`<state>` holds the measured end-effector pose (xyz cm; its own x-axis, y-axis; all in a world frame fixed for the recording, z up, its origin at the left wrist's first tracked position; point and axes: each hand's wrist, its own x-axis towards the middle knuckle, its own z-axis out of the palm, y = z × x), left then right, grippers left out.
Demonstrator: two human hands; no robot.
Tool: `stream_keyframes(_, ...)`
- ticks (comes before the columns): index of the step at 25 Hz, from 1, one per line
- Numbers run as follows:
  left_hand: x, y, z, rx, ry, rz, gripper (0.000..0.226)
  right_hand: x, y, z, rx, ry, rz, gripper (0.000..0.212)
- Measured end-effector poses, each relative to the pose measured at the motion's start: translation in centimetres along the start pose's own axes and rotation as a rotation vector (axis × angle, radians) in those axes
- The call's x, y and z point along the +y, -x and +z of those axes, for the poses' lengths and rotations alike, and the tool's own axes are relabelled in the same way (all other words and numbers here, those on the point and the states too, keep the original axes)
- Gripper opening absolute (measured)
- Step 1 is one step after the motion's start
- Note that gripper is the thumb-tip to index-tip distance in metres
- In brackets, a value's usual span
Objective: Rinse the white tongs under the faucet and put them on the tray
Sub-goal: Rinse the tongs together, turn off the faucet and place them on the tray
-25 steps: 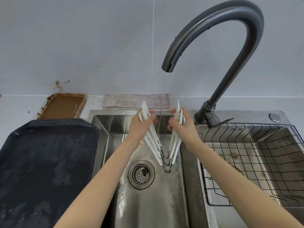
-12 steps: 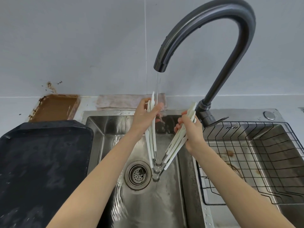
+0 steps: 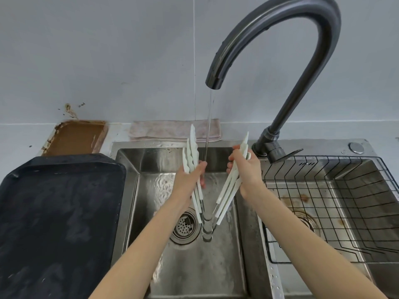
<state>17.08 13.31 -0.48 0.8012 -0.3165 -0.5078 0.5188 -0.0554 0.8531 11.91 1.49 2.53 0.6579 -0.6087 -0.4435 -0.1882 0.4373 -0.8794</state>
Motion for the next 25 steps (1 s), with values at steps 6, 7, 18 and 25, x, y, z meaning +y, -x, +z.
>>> stream_keyframes(6,1.0,-0.4,-0.6,0.01,0.078,0.06,0.013,1.3,0.6,0.0,-0.061,0.122,-0.079,0.024)
stream_keyframes(7,0.9,-0.2,-0.7,0.005,0.088,0.059,0.013,1.8,0.8,-0.2,-0.081,0.156,-0.054,0.03)
stream_keyframes(18,0.0,1.1,-1.0,-0.198,0.181,0.021,0.011,3.8,0.8,0.4,0.042,0.069,0.021,0.008)
stream_keyframes(25,-1.3,2.7,-0.7,-0.216,0.267,0.002,0.025,2.4,1.0,0.5,-0.124,0.136,0.009,0.014)
